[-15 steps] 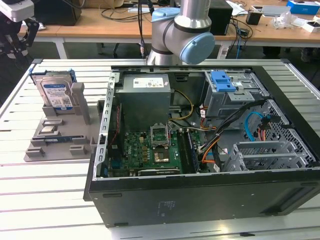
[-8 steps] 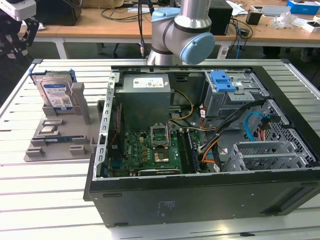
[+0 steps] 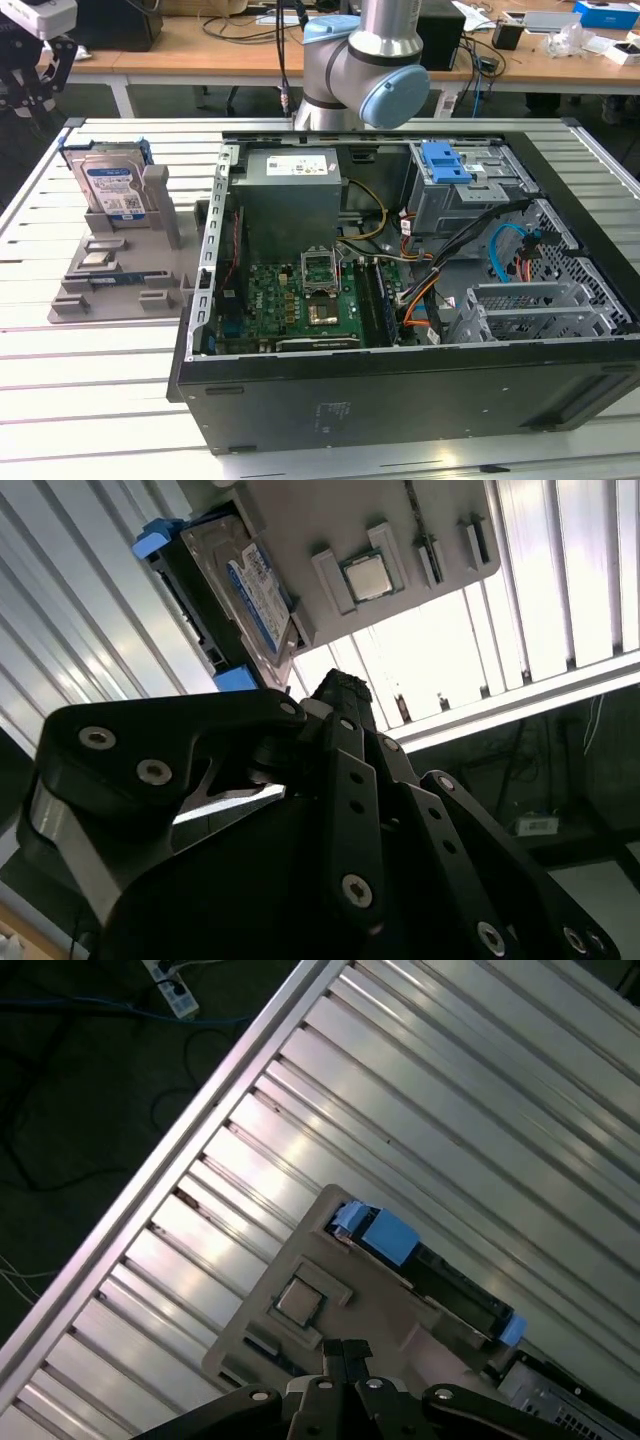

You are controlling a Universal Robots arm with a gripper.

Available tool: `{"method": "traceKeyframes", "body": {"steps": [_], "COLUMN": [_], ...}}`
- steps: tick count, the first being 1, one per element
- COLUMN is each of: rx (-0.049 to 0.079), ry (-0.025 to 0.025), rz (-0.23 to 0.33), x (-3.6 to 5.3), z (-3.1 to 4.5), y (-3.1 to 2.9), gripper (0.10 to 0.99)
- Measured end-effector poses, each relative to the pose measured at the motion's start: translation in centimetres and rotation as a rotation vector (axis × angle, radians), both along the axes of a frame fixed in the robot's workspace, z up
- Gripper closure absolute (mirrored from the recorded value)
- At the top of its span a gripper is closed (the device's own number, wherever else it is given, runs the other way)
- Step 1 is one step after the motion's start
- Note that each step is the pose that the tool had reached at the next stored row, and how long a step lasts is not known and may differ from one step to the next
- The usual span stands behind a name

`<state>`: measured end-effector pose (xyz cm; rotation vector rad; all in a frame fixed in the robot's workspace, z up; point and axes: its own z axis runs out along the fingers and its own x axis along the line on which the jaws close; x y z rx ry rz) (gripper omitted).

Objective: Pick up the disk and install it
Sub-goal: 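Pick up the disk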

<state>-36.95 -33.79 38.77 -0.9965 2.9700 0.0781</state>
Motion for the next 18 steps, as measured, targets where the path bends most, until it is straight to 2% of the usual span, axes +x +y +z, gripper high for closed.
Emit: {"method": "traceKeyframes", "body": {"steps": [18], "rx": [0.0], "ry": [0.0], "rz": [0.157], "x": [0.0], "z": [0.0], "y": [0.0], "gripper": [0.98]}}
